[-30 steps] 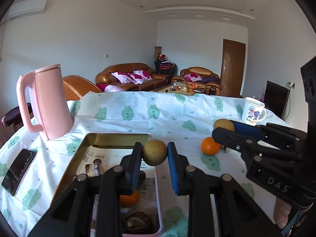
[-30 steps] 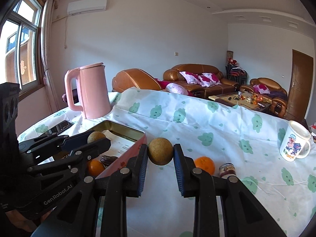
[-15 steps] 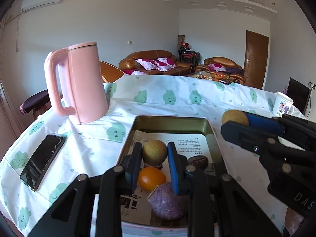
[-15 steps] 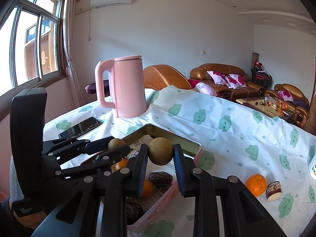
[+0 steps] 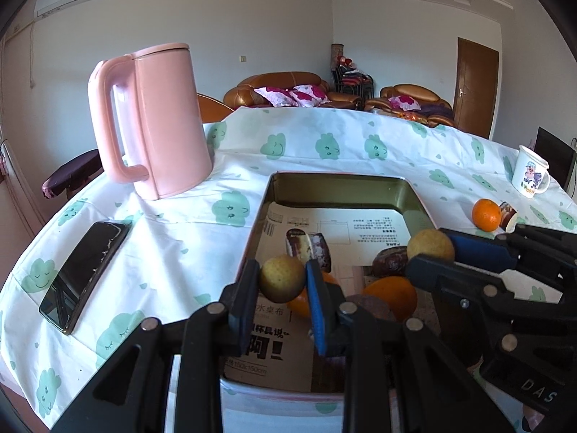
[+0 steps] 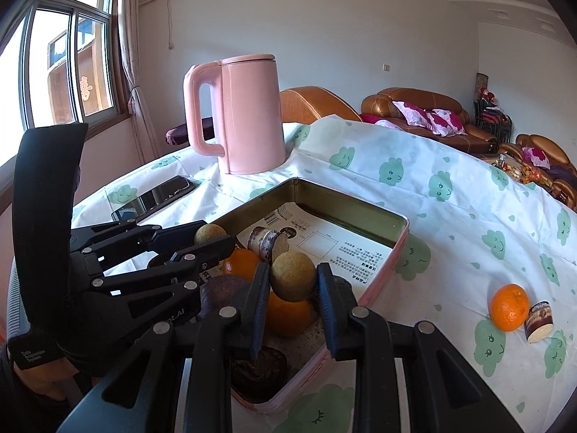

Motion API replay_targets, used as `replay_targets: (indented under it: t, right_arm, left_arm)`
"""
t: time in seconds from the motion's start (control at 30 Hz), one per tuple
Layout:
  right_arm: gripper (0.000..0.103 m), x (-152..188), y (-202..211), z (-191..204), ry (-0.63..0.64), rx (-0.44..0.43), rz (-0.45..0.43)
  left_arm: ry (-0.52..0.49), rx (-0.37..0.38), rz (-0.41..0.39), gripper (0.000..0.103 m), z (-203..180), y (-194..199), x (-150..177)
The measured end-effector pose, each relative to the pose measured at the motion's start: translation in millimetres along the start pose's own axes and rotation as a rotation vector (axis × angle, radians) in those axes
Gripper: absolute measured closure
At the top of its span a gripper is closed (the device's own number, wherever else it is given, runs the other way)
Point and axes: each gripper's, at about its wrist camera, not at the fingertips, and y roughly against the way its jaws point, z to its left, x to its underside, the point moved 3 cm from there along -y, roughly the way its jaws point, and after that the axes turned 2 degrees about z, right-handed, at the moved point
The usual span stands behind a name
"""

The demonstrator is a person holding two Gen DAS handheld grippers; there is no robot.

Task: Organize fruits
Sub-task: 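Open the left tool over the tin while the right tool releases its yellow fruit there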

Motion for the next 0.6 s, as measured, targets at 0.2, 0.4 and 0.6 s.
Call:
replay_targets:
  t: [0.2, 0.4, 0.6]
  right_arm:
    - [0.075, 9.0, -8.1, 0.4, 0.001, -0.025, 0.046]
    - [0.071, 12.5, -7.4, 5.8, 0.034, -0.01, 0.054]
    - [0.052, 13.1, 10.8, -3.8, 0.008, -0.021, 0.017]
  left_arm:
    - [-0.005, -0.008, 0.017, 0.075, -0.8, -3.2, 2.8]
    - [0.0, -0.018, 0.009, 0.061, -0.5, 0.8, 2.4]
    - [0.02, 0.014, 0.005, 0.043, -3.1, 8.5, -0.4]
